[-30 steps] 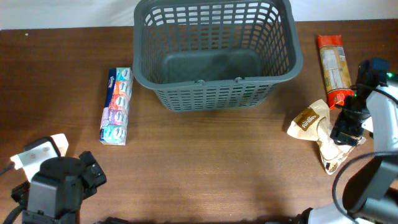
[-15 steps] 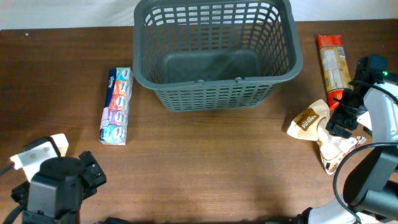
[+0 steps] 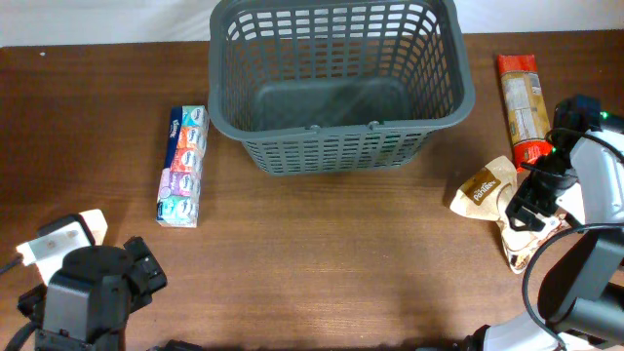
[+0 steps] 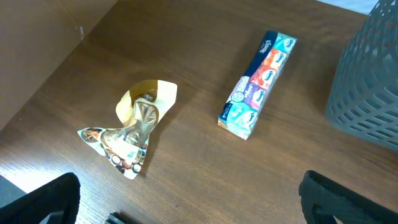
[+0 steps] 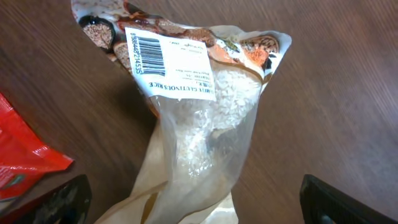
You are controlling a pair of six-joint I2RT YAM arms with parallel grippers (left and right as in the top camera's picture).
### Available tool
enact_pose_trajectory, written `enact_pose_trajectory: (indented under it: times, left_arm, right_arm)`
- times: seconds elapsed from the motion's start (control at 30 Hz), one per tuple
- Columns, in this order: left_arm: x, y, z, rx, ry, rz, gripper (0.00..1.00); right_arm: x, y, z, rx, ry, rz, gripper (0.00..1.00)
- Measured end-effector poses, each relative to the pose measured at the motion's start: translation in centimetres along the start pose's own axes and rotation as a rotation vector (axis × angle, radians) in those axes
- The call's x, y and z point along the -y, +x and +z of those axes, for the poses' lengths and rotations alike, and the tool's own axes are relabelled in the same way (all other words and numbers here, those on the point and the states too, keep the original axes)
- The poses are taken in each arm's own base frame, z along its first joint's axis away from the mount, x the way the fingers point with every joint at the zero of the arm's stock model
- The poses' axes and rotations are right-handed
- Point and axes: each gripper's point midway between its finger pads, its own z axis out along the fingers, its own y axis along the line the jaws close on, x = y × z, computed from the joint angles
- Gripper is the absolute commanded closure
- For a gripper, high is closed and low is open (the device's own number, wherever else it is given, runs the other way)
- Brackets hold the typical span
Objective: Pack container
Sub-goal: 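Lower the right gripper and close it on the rice pouch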
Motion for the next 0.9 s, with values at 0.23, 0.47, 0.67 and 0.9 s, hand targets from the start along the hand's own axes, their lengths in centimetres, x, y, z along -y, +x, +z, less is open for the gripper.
enact_pose_trajectory:
  times: [0.23,0.47,0.67,0.9]
  left_arm:
    - [0.0,0.0,0.0,0.000,0.000,0.000,0.00]
    - [0.0,0.0,0.0,0.000,0.000,0.000,0.00]
    - [0.0,0.0,0.0,0.000,0.000,0.000,0.01]
    - [0.0,0.0,0.0,0.000,0.000,0.000,0.01]
  right_arm:
    - [-0.9,-0.5,0.5,0.036,-0.044,-0.018,0.01]
    - [-0.2,-0.8,2.0,0.054,-0.024,-0.038,0.01]
    - [-0.7,-0.5,3.7,0.045,-0.056,-0.077,0.01]
    - [-1.5,0.0,3.9,0.024,-0.086,-0.093,0.01]
